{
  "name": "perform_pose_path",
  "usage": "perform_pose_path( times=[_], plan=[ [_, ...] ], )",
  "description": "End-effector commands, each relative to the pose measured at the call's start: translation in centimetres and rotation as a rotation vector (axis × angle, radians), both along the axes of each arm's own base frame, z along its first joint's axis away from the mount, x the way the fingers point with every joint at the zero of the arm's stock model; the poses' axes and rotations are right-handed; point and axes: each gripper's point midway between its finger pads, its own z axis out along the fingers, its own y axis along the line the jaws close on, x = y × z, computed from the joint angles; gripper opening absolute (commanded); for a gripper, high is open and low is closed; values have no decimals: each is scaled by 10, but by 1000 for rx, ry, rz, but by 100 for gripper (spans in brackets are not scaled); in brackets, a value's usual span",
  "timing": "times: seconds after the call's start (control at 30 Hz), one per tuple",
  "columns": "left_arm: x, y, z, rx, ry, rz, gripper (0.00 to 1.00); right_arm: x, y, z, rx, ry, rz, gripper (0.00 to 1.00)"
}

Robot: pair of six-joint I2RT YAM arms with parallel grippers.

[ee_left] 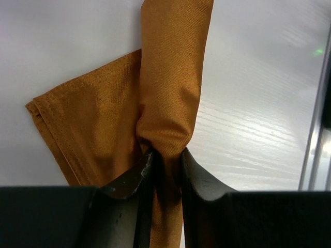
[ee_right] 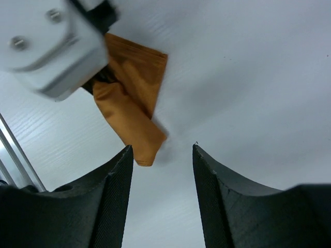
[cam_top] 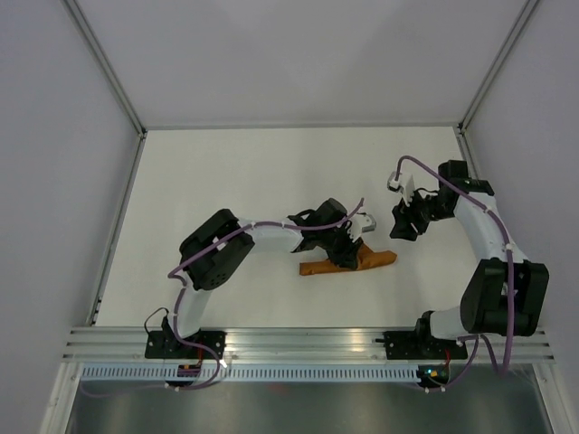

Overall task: Fold the napkin, place the utensils inside, and roll it up
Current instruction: Roll the napkin at the center of the board.

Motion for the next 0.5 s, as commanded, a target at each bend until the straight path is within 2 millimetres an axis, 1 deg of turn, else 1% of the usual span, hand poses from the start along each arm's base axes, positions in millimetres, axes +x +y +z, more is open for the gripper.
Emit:
perform_pose_path(
  times=[0.0, 0.03, 0.1, 0.13, 0.2, 0.23, 0.27, 0.3, 0.33, 0.37, 0.4, 0.43, 0.47],
  plan=[
    [-46, 45, -59, 244, 340, 35, 2, -11, 10, 7, 15, -164, 111, 57],
    [-48, 46, -59, 235, 383, 27, 2, -25, 13, 4, 11, -182, 135, 59],
    [-50, 45, -57, 228, 449, 31, 2, -30, 17, -1, -17, -230, 172, 61],
    [-48, 47, -56, 221, 476, 37, 2, -40, 21, -7, -21, -238, 189, 63],
    [-49, 49, -56, 214, 537, 43, 2, -45, 30, -9, -37, -293, 239, 64],
    [-46, 51, -55, 210, 555, 55, 2, -52, 32, -18, -43, -282, 252, 64],
    [-47, 53, -55, 207, 576, 53, 2, -53, 42, -20, -47, -306, 293, 65],
    [-46, 53, -54, 201, 598, 57, 2, -55, 45, -22, -54, -308, 296, 65],
    [-45, 56, -57, 207, 613, 68, 2, -59, 46, -32, -79, -295, 307, 65],
    [-45, 56, -57, 205, 625, 66, 2, -60, 56, -34, -80, -315, 343, 65],
    [-45, 56, -56, 204, 638, 69, 2, -64, 60, -40, -82, -301, 350, 65],
    [-46, 57, -59, 211, 651, 72, 2, -61, 62, -42, -97, -318, 355, 66],
    [-46, 57, -60, 210, 660, 70, 2, -64, 68, -45, -103, -321, 377, 65]
  ],
)
